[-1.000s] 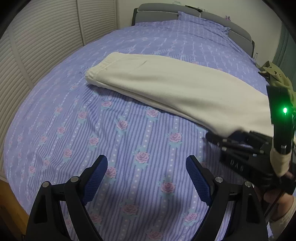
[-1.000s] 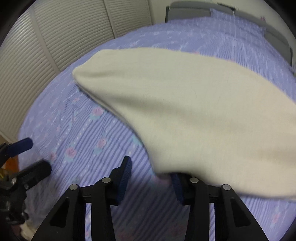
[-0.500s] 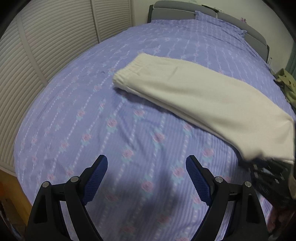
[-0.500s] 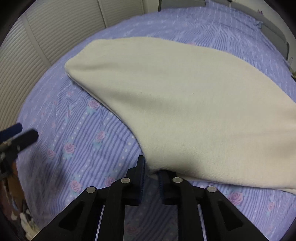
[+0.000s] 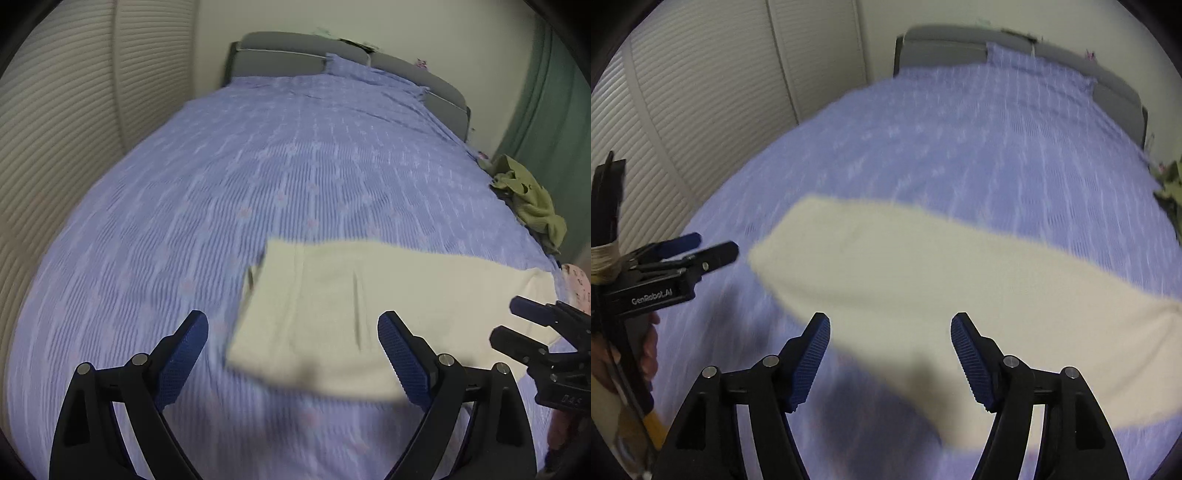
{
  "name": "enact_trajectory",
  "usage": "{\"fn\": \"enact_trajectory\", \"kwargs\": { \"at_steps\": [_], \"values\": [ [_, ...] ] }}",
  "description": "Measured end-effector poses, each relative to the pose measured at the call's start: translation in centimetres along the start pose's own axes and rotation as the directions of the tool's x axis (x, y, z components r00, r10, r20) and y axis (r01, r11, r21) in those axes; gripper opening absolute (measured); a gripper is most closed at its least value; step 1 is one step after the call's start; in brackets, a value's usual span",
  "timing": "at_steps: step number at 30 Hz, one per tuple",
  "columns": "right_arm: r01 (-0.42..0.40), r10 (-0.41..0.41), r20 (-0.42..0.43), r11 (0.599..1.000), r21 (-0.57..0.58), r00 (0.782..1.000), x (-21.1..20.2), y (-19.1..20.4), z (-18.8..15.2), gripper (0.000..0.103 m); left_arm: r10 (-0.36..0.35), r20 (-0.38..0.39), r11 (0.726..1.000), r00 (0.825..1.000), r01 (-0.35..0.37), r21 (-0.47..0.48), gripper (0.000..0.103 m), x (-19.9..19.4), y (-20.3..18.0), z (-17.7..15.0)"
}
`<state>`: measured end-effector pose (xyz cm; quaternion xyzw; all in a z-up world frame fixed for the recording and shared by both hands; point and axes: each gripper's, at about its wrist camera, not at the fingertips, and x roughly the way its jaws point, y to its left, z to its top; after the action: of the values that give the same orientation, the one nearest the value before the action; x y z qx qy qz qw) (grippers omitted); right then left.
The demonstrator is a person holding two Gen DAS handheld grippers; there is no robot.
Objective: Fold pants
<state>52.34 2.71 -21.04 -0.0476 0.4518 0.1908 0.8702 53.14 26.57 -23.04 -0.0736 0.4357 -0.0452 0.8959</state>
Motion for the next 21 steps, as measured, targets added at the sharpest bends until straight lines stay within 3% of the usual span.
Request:
{"fn": "enact_trajectory", "kwargs": {
  "at_steps": [5,13,17,21],
  "values": [
    [0.010,-0.010,0.000,0.999,0.044,1.000,4.8,0.3,3.9,0.069,-0.150,-0.081,0.989,0.985,0.147,-0.033,0.092,6.7,3.7,5.0],
    [0.034,-0.027,-0.081,0.995,0.092,0.996,9.9,0.6,4.6,0.069,-0.222,-0.205,0.975,0.953,0.215,-0.055,0.084,14.1,4.7,6.8],
    [0.037,-0.027,-0.102,0.995,0.095,0.994,10.5,0.5,4.1,0.069,-0.270,-0.276,0.962,0.922,0.243,-0.129,0.071,17.3,5.0,6.5],
    [0.043,-0.035,-0.107,0.997,0.071,0.994,10.8,0.7,3.8,0.069,-0.304,-0.283,0.950,0.909,0.266,-0.166,0.056,18.0,4.9,5.9]
  ]
}}
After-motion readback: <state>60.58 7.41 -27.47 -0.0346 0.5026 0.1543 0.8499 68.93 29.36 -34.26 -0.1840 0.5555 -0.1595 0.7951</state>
